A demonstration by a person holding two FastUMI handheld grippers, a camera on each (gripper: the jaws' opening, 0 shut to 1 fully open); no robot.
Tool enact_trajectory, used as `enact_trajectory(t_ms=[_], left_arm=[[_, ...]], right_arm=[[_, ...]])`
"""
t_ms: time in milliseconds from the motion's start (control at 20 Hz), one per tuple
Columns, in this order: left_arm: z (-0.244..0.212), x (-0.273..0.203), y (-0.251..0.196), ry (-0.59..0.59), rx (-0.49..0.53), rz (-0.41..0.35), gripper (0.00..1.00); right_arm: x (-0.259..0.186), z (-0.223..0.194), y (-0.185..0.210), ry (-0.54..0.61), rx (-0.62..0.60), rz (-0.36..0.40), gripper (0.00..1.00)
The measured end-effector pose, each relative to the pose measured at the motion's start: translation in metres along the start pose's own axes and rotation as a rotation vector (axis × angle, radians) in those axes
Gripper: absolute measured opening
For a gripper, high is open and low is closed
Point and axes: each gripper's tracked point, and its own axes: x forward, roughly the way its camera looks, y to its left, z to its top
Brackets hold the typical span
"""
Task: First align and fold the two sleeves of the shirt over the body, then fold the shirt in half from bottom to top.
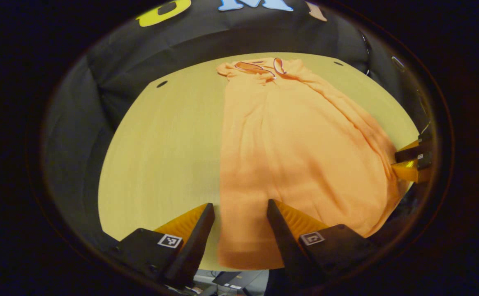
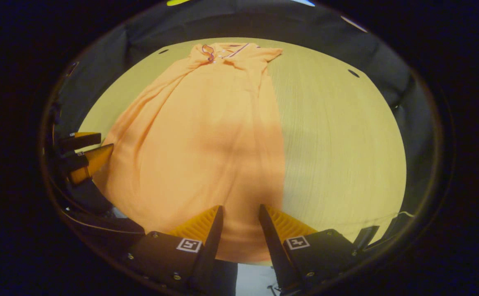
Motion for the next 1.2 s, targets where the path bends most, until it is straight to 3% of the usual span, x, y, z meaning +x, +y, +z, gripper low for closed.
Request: enact_trajectory(t_ms=[100,150,200,250,300,350,450,500,650,750,1200], left_arm=[[0.003,0.001,0.001,0.001,0.032,-0.002,0.65],[0.003,0.004,0.0,0.005,0.035,-0.004,0.65],[0.0,0.005,-0.007,0.004,0.004,-0.042,0.64],[0.005,0.001,-0.009,0.003,0.008,-0.05,0.62],[0.005,0.003,-0.009,-0.001,0.006,-0.056,0.48],[0.007,0.002,-0.013,-0.002,0.005,-0.071,0.41],[0.008,0.003,-0.011,0.003,0.016,-0.058,0.11],[0.006,0.007,-0.009,0.01,0.001,-0.06,0.07],[0.01,0.003,-0.009,0.005,-0.057,-0.076,0.06],[0.013,0.004,0.0,-0.002,-0.052,-0.044,0.06],[0.094,-0.008,0.014,-0.136,-0.108,-0.054,0.06]], right_arm=[[0.0,0.0,0.0,-0.031,0.006,0.007,0.59],[0.0,0.001,0.0,-0.038,0.01,0.012,0.52],[0.001,0.002,0.004,-0.049,0.017,0.029,0.55],[0.002,0.002,0.011,-0.049,0.013,0.051,0.3],[0.002,0.001,0.012,-0.046,0.009,0.054,0.19],[0.003,0.002,0.01,-0.031,0.012,0.057,0.05],[0.004,0.002,0.01,0.004,0.05,0.066,0.05],[0.011,0.01,0.012,0.005,0.072,0.065,0.04],[0.001,0.005,0.011,0.007,0.068,0.066,0.0],[-0.001,0.012,0.01,-0.016,0.066,0.065,0.0],[-0.016,0.084,-0.01,-0.139,0.181,0.078,0.0]])
